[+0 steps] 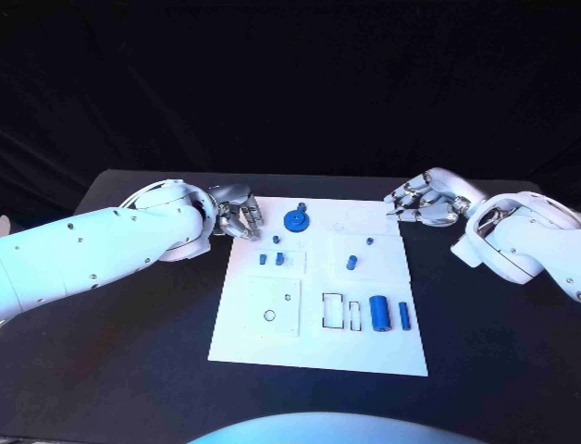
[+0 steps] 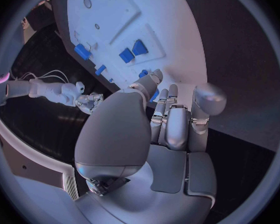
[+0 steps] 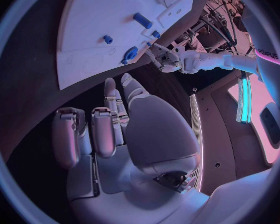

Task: Assemble the parts on the task board

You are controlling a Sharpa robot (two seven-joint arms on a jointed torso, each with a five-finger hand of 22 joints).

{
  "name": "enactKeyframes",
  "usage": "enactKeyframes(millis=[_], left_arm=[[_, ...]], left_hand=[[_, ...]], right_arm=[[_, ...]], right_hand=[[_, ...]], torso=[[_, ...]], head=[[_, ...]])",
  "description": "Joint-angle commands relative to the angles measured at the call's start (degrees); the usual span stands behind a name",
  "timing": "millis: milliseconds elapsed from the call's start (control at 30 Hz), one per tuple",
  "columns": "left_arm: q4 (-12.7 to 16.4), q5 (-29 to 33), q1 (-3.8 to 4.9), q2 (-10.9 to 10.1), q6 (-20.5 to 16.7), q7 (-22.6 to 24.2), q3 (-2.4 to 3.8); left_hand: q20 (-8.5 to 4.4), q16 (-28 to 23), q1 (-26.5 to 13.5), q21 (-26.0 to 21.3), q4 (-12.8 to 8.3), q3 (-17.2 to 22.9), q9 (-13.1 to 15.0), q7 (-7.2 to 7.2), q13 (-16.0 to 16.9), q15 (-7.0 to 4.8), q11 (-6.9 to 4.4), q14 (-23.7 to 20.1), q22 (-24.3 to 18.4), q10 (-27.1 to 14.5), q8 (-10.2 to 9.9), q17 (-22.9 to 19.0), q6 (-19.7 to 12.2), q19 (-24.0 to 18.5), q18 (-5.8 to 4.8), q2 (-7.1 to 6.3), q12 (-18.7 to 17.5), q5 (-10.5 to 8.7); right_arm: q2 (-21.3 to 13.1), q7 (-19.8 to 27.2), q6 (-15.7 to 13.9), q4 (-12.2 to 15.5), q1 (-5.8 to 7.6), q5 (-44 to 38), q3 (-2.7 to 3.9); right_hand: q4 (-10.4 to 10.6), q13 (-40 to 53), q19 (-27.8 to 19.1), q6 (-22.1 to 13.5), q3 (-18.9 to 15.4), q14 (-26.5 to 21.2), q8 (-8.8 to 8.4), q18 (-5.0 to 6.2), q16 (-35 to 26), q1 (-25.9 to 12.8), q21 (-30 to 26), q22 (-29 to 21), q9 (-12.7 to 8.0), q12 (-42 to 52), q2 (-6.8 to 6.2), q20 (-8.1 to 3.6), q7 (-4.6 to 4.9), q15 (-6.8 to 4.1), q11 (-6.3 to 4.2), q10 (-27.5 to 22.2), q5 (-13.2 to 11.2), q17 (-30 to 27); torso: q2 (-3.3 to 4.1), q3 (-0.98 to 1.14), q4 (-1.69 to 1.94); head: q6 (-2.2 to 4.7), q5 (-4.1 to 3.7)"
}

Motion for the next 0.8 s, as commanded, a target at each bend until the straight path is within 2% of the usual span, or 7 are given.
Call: enactKeyframes(millis=[33, 100, 133, 167, 300, 500, 800], left_arm=[[0.06, 20.28, 0.32, -1.16, -5.8, 7.96, 0.09], [0.32, 35.02, 0.42, -2.31, -7.9, 13.76, 0.06], [0.42, 37.81, 0.43, -2.49, -8.19, 14.74, 0.04], [0.91, 50.2, 0.45, -3.16, -8.88, 18.69, -0.02], [1.91, 74.46, 0.47, -4.42, -8.88, 27.22, -0.15], [2.94, 84.94, 0.47, -5.65, -8.32, 31.7, -0.23], [5.55, 87.87, 0.46, -6.53, -7.39, 32.72, -0.38]], left_hand=[[-0.3, 0.4, 1.36, 1.25, -0.8, 2.25, 0.23, -0.17, 0.69, -0.37, -0.78, 1.28, 1.03, 4.46, 0.92, 0.29, 2.04, 0.12, 0.89, 1.08, 2.29, 0.21], [-0.51, -4.46, 2.21, -6.74, -1.53, 5.0, 0.23, 0.05, 0.68, -0.52, -0.49, -2.27, -4.67, 4.97, 1.62, -8.8, 3.66, -2.9, 2.19, 1.76, 2.85, 0.23], [-0.53, -6.43, 2.33, -10.34, -1.72, 5.92, 0.16, 0.13, 0.68, -0.45, -0.51, -3.84, -7.2, 4.94, 1.68, -12.22, 3.86, -4.44, 2.79, 1.94, 3.04, 0.25], [-0.53, -8.23, 2.07, -13.78, -1.82, 6.66, 0.1, 0.09, 0.82, -0.41, -0.63, -5.41, -9.55, 5.24, 1.82, -15.21, 4.2, -6.13, 3.36, 1.93, 3.57, 0.19], [-0.54, -9.81, 0.12, -18.31, -1.4, 7.94, -0.14, 0.05, 1.37, -0.4, -0.81, -7.16, -12.52, 5.09, 1.91, -18.02, 4.25, -8.59, 4.11, 2.26, 5.14, 2.93], [-0.22, -11.13, -3.32, -21.43, -0.19, 6.67, -0.23, 0.13, 1.87, -0.1, -0.73, -8.58, -14.65, 3.9, 1.92, -21.11, 3.73, -10.02, 4.54, 2.02, 6.52, 3.09], [-0.18, -11.76, -3.53, -21.81, -0.47, 6.36, -0.22, 0.09, 2.11, -0.12, -0.76, -9.26, -14.88, 3.41, 2.02, -22.53, 3.58, -10.25, 4.61, 2.09, 7.22, 3.11]], right_arm=[[0.31, -3.59, 3.03, 0.16, -0.08, -10.92, 0.0], [0.57, -5.11, 3.86, 0.66, -0.21, -15.96, 0.0], [0.62, -5.37, 3.97, 0.76, -0.23, -16.81, 0.0], [0.87, -6.34, 4.32, 1.1, -0.33, -19.83, 0.0], [1.93, -9.67, 5.69, 1.72, -0.6, -27.73, -0.24], [3.48, -12.27, 7.51, 1.86, -0.71, -33.71, -0.79], [5.45, -13.02, 9.43, 1.57, -0.74, -36.21, -1.29]], right_hand=[[-0.82, -4.58, -0.1, 1.27, 2.37, 3.14, -0.19, 1.16, -0.3, 1.25, -0.31, 2.9, -0.01, -2.68, -0.69, 0.37, -0.13, 0.34, 0.23, 1.41, -0.31, 0.3], [-1.44, -8.54, -0.1, 2.01, 4.93, 3.13, -0.41, 1.17, -0.5, 1.58, -0.44, 2.76, -0.09, -4.54, -1.72, 0.52, -0.28, 0.38, 0.08, 2.42, -0.69, 0.1], [-1.51, -9.09, -0.09, 2.09, 5.31, 3.13, -0.45, 1.16, -0.53, 1.57, -0.46, 2.75, -0.11, -4.77, -1.89, 0.57, -0.34, 0.36, 0.1, 2.54, -0.71, 0.08], [-1.61, -10.95, -0.13, 2.59, 6.68, 3.12, -0.45, 1.2, -0.64, 1.37, -0.56, 2.62, -0.1, -5.6, -2.26, 0.6, -0.4, 0.43, 0.14, 2.76, -0.84, -0.04], [-1.67, -14.46, -0.41, 3.02, 9.53, 3.0, -0.6, 1.36, -1.2, 0.62, -1.02, 1.95, -0.16, -6.91, -3.36, 0.71, -0.51, 0.66, 0.16, 2.9, -3.02, -0.76], [-1.62, -18.11, -0.73, 3.06, 12.94, 3.02, -0.7, 1.54, -1.57, -0.52, -1.61, 1.13, -0.21, -7.37, -4.95, 0.81, -0.68, 0.71, 0.24, 2.83, -4.12, -1.26], [-1.6, -21.08, -0.91, 3.25, 15.91, 2.96, -0.66, 1.64, -2.05, -1.58, -2.05, 0.58, -0.18, -7.4, -5.9, 0.84, -0.72, 0.7, 0.27, 2.58, -4.27, -1.89]], torso=[[-0.03, 0.05, -0.07], [0.08, 0.0, -0.04], [0.08, -0.01, -0.04], [0.11, -0.07, -0.02], [0.03, -0.17, 0.03], [0.11, -0.13, -0.09], [0.19, -0.1, -0.05]], head=[[0.4, -0.25], [0.88, -0.97], [0.92, -1.03], [1.16, -1.33], [1.3, -1.91], [1.62, -2.39], [1.74, -2.72]])
